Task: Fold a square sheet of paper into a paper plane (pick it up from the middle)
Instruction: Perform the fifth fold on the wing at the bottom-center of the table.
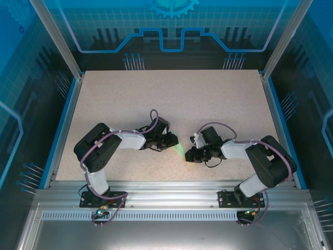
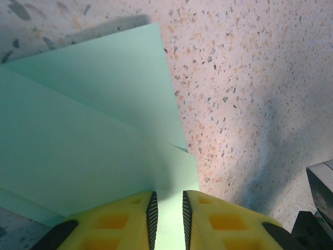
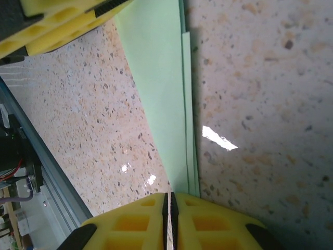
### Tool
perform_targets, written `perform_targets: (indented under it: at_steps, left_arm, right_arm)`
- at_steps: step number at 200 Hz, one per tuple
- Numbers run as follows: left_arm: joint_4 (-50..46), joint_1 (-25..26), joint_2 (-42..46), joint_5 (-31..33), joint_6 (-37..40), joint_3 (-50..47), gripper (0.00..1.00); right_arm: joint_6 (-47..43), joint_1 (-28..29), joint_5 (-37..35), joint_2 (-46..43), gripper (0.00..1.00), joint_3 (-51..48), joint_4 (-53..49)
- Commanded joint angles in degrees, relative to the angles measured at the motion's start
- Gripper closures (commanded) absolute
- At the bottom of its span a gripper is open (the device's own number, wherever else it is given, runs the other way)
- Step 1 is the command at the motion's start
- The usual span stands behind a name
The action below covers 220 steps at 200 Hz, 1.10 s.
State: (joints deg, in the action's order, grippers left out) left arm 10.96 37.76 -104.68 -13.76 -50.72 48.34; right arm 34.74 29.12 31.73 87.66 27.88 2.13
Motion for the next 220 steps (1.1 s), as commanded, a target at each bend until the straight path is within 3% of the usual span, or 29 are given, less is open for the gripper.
perform_targets:
  at_steps: [1,70,111,125,146,179,220]
  left_arm:
    - [-2.04,-0.61,-4.43,4.31,0.83,-1.93,0.75]
    - [-3.52,-0.57,-1.82,2.12,2.64,-0.08,0.73]
    - [-6.35,-0.27,8.94,2.29,3.67,0.72,0.52]
    - [-11.61,-0.28,12.51,4.66,3.58,2.14,0.41]
    - [-18.49,0.27,16.32,8.66,0.99,2.34,0.32]
    - [-24.69,3.31,18.38,14.81,-3.55,2.42,0.27]
    - [-27.79,6.36,13.30,17.20,-6.47,5.87,0.25]
  right_arm:
    - [2.47,0.02,-3.21,-0.17,0.87,-4.77,-10.96]
    - [1.67,0.23,-7.93,-13.19,0.84,-4.01,-19.55]
    - [-1.30,-0.88,-14.27,-21.04,0.74,2.01,-25.54]
    - [-1.06,-1.53,-15.54,-21.55,0.71,2.52,-24.48]
    - [-0.73,-1.92,-16.82,-21.04,0.69,2.79,-22.03]
    - [-0.81,-2.45,-16.28,-19.53,0.62,2.62,-18.10]
    - [-2.48,-2.58,-13.11,-16.06,0.58,3.65,-14.81]
